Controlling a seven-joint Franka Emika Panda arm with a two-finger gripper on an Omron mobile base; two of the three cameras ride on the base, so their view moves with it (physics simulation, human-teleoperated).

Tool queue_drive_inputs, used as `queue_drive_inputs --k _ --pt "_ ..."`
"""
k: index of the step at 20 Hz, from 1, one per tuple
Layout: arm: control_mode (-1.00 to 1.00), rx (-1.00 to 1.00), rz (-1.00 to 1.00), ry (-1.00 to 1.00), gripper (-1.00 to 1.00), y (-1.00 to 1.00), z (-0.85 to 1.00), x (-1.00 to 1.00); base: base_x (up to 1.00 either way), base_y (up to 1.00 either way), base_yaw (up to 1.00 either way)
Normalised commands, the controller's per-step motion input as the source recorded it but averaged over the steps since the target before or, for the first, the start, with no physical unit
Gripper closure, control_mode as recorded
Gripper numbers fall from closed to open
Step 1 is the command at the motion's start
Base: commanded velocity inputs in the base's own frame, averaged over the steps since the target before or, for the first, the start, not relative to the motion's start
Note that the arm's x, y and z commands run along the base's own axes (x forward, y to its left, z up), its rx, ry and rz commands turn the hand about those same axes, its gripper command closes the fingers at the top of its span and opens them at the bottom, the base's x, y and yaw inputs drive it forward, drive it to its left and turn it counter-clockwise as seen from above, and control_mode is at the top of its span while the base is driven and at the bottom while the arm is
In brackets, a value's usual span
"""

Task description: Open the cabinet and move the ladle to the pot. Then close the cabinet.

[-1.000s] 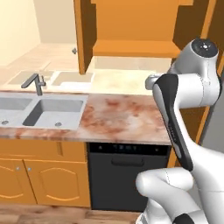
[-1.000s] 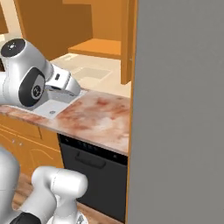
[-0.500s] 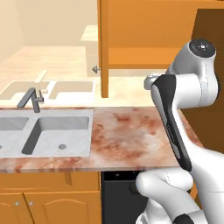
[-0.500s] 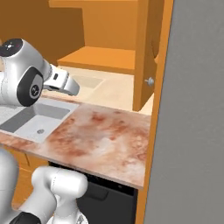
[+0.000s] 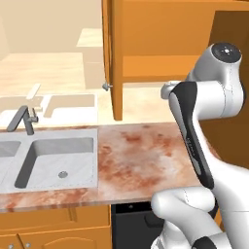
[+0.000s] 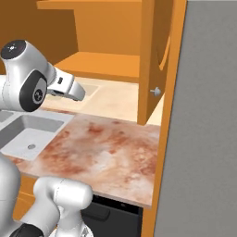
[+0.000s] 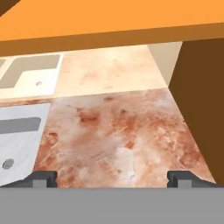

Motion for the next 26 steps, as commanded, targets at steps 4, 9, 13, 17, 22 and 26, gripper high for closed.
queue_drive_inputs --k 4,9,13,17,22,26 --pt "1.0 0.0 0.0 0.0 -1.0 0.0 0.0 0.0 0.42 0.0 -0.1" --pt "1.0 0.0 0.0 0.0 -1.0 0.0 0.0 0.0 0.28 0.0 -0.08" --pt "-1.0 0.01 -0.03 0.04 -1.0 -0.02 0.01 0.06 0.06 0.0 -0.02" --pt "-1.0 0.0 -0.02 -0.07 -1.0 -0.06 0.4 -0.49 0.0 0.0 0.0" --pt "-1.0 0.0 -0.01 -0.24 -1.0 -0.12 0.78 -0.97 0.0 0.0 0.0" --pt "-1.0 -0.01 0.0 -0.16 -1.0 -0.22 0.64 -0.7 0.0 0.0 0.0"
